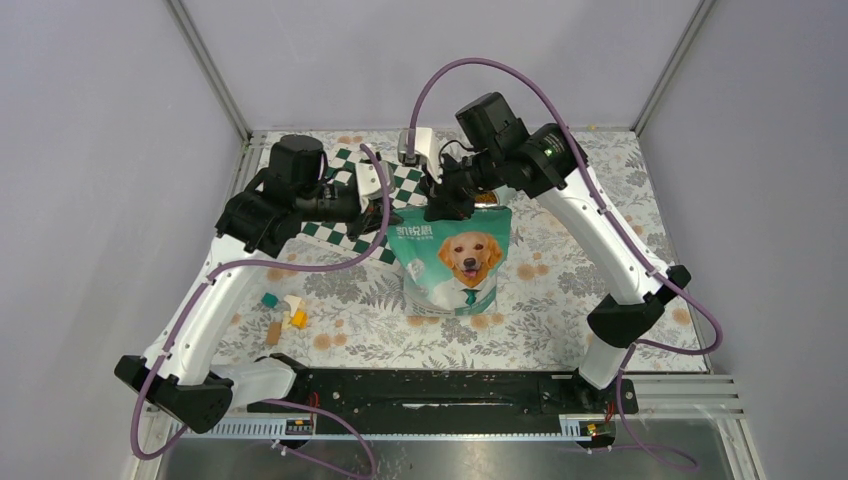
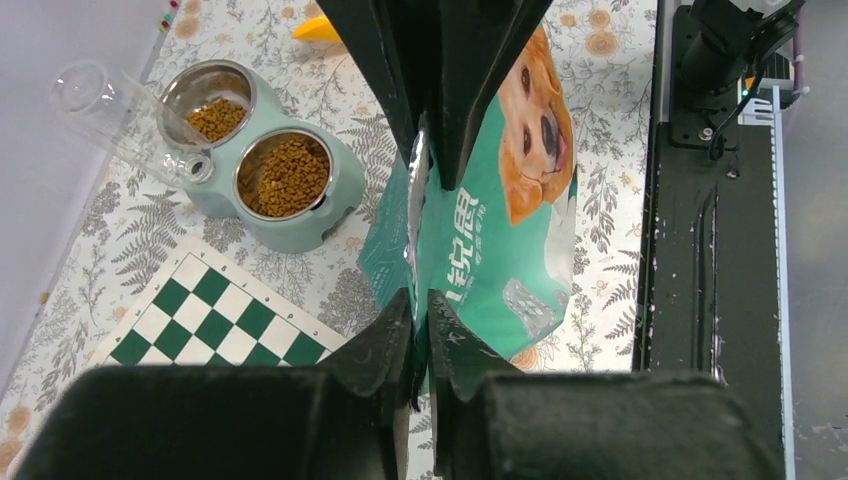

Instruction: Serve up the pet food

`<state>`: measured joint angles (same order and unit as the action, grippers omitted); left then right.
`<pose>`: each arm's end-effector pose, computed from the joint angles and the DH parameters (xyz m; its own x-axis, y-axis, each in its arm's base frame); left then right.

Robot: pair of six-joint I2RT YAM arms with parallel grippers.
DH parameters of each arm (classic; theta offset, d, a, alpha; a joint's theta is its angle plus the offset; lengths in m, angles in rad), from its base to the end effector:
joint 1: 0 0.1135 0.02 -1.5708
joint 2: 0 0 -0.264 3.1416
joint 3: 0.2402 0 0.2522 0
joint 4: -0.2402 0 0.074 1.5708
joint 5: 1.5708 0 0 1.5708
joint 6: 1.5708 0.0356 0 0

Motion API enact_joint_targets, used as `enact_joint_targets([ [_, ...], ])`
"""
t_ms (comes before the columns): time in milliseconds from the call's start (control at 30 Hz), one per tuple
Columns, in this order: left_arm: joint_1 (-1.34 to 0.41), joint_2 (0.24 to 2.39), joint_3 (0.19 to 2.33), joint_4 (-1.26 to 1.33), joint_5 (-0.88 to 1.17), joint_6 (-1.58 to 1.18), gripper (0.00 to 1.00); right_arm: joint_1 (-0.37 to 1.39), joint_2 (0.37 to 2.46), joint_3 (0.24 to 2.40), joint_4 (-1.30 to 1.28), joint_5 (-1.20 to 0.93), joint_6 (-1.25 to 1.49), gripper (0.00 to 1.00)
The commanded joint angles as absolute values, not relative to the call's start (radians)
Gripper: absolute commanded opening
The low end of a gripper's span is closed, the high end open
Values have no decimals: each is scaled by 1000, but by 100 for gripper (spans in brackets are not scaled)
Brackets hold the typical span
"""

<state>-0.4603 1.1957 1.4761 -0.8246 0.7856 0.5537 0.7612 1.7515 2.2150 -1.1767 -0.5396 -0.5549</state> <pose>0.1921 -0.1234 0.4332 0.0557 0.3873 -0.9203 0.9721 0.1892 0.1384 0.2327 0.2469 0.4680 0.0574 -0.5696 -0.8199 -0.9917 0.0624 -0.1127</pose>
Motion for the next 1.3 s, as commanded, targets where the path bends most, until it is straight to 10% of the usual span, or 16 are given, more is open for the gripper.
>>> enact_joint_targets([
  [0, -443, 1173, 1468, -698, 858, 484, 14, 764, 1730, 2282, -1162, -511, -532, 25],
  [367, -478, 1201, 1438, -614, 904, 428, 23, 735, 1688, 2260, -1280, -416, -578, 35],
  [667, -491, 1220, 1452, -674, 872, 479, 12, 698, 1665, 2267, -1375, -387, -614, 32],
  [900, -491, 1211, 1470, -711, 825, 523, 0, 696, 1656, 2273, -1398, -377, -626, 2],
  [1100, -492, 1204, 1475, -710, 824, 527, 0, 677, 1634, 2276, -1381, -366, -621, 0],
  [1267, -491, 1204, 1477, -711, 815, 527, 0, 637, 1601, 2225, -1380, -346, -624, 32],
])
